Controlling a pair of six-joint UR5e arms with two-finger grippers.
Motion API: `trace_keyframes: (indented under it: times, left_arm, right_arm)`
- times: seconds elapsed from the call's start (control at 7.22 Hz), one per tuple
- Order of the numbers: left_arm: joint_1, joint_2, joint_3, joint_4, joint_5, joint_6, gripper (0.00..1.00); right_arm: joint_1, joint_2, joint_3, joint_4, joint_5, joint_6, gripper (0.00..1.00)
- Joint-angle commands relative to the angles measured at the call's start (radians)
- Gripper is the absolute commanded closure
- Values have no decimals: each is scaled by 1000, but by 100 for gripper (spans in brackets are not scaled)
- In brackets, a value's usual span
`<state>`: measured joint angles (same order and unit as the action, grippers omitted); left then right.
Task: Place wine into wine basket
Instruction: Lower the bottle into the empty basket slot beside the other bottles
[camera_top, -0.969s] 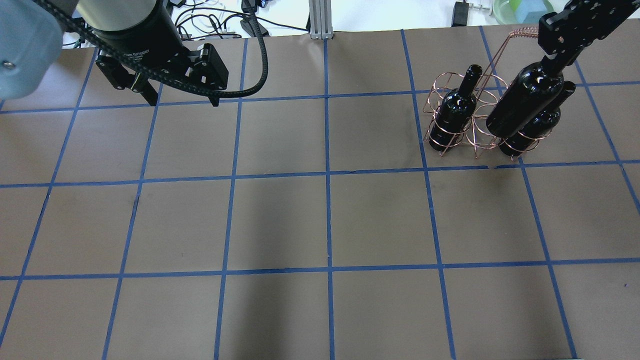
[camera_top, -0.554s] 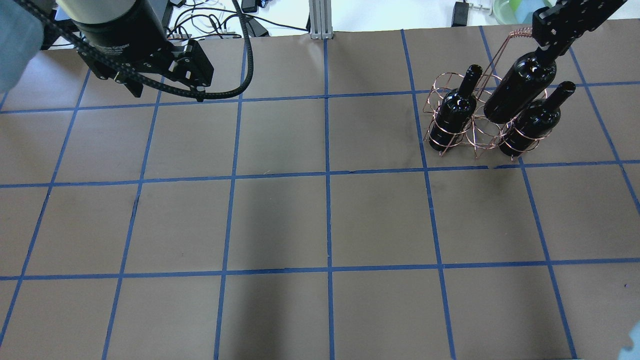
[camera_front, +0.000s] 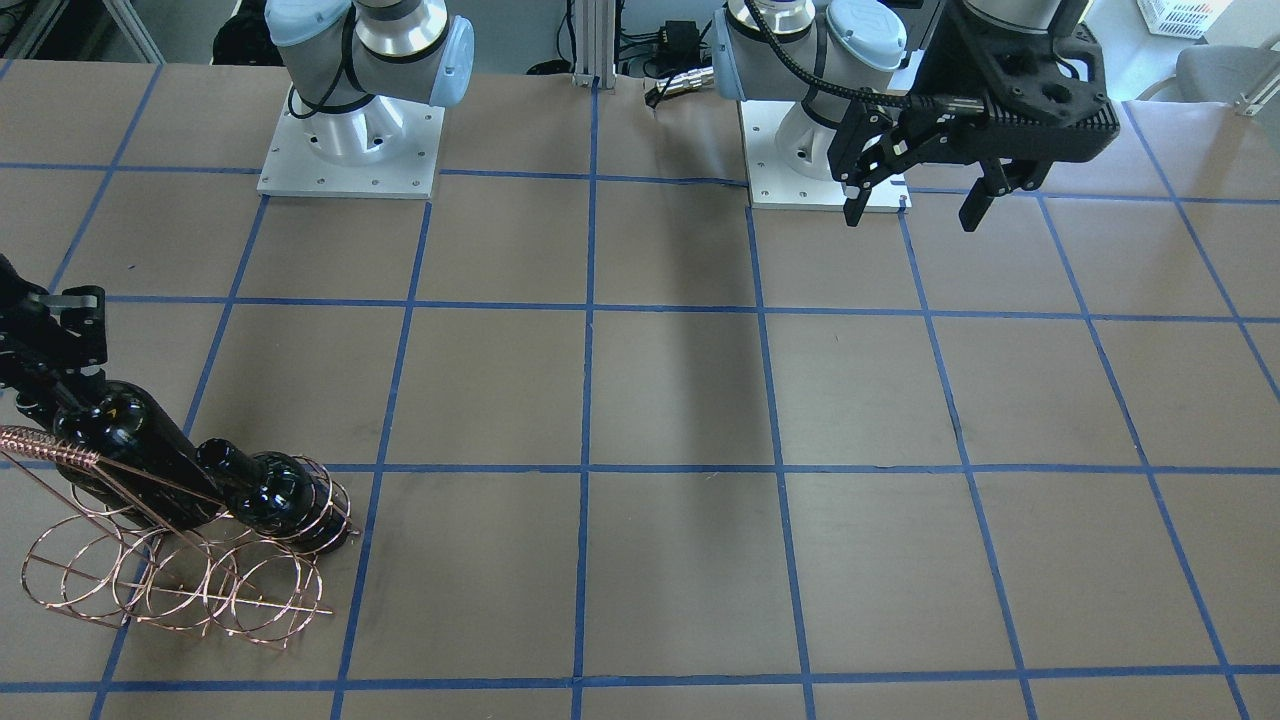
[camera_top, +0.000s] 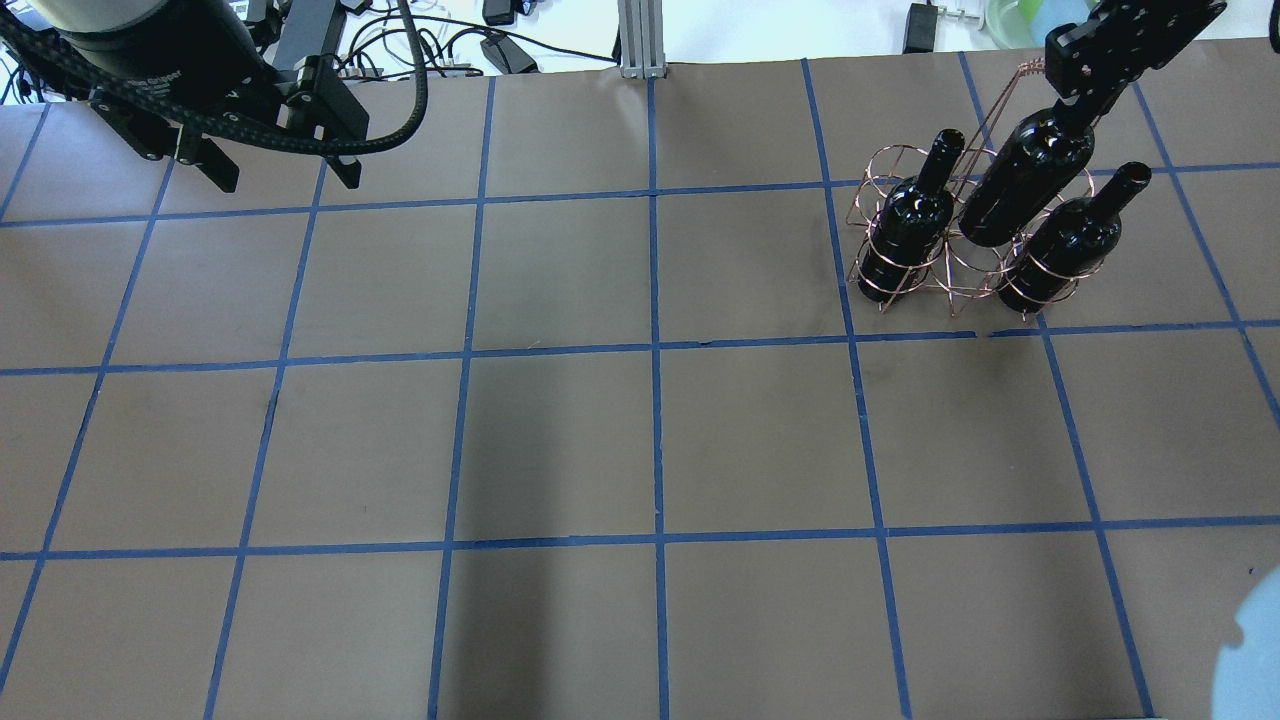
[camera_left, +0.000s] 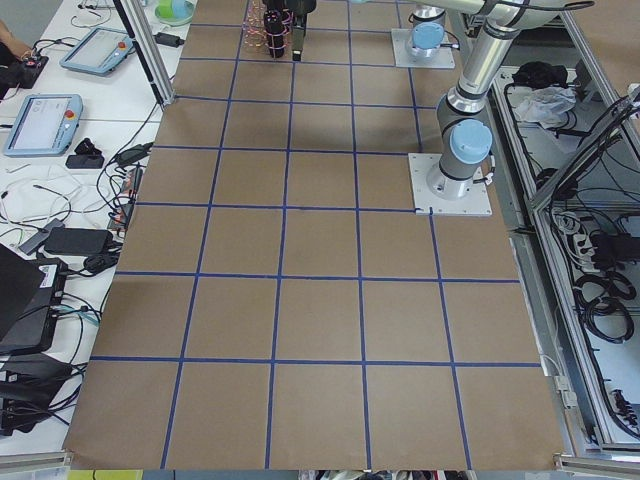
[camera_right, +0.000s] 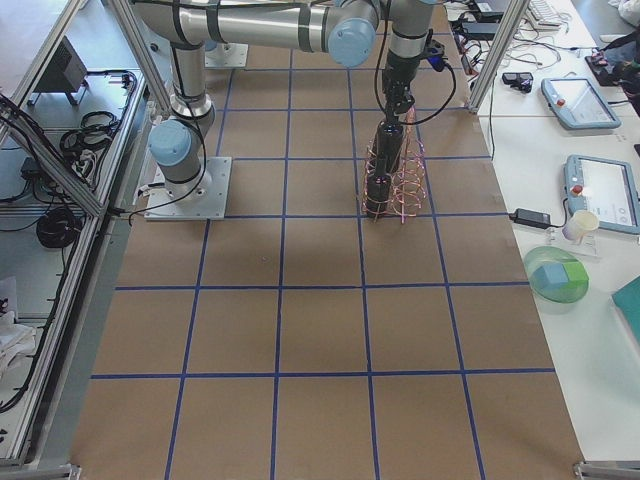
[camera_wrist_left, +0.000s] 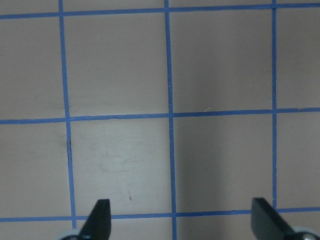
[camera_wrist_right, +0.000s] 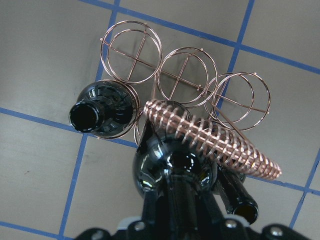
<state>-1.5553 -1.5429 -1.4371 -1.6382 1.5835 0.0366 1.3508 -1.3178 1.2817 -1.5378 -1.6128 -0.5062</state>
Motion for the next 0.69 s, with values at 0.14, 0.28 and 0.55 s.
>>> trace_keyframes:
  times: [0.14,0.28,0.55]
  left_arm:
    - [0,10,-16,-5,16,3,0]
    - [0,10,-17,-5,12,3,0]
    - [0,14,-19,-5,12,3,0]
  right_arm:
    - [5,21,2,15,-15,-2,100]
    - [5,25,2,13,-15,-2,100]
    - [7,32,2,5,-18,-28,100]
